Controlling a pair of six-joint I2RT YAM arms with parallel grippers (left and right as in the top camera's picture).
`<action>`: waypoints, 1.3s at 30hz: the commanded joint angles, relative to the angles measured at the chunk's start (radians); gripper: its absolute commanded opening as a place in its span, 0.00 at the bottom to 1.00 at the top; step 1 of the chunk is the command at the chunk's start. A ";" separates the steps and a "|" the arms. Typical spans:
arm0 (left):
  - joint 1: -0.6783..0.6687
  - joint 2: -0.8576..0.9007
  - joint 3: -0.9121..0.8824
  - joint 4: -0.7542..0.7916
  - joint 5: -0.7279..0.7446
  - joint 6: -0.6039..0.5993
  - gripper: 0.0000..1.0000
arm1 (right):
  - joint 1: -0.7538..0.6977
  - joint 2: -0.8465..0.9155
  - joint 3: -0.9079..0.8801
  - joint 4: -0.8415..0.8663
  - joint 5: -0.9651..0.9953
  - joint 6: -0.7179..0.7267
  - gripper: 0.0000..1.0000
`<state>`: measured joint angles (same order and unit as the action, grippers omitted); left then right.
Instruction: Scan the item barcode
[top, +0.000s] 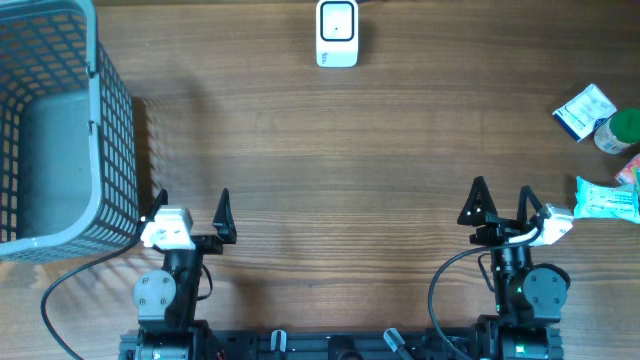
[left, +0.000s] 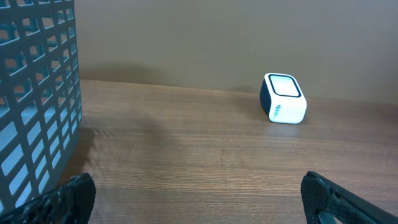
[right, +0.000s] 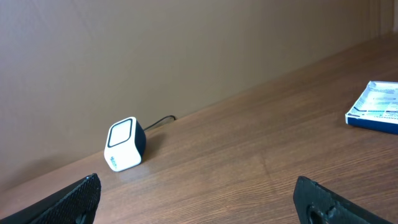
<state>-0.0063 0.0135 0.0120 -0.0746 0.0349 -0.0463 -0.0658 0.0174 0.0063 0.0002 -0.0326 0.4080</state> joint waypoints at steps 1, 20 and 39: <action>0.003 -0.010 -0.006 -0.002 -0.002 0.015 1.00 | 0.006 -0.007 -0.001 0.004 0.009 0.013 1.00; 0.002 -0.010 -0.006 -0.002 -0.002 0.015 1.00 | 0.006 -0.003 -0.001 0.003 -0.003 -0.484 1.00; 0.002 -0.010 -0.006 -0.002 -0.002 0.015 1.00 | 0.006 -0.003 -0.001 0.003 -0.002 -0.484 1.00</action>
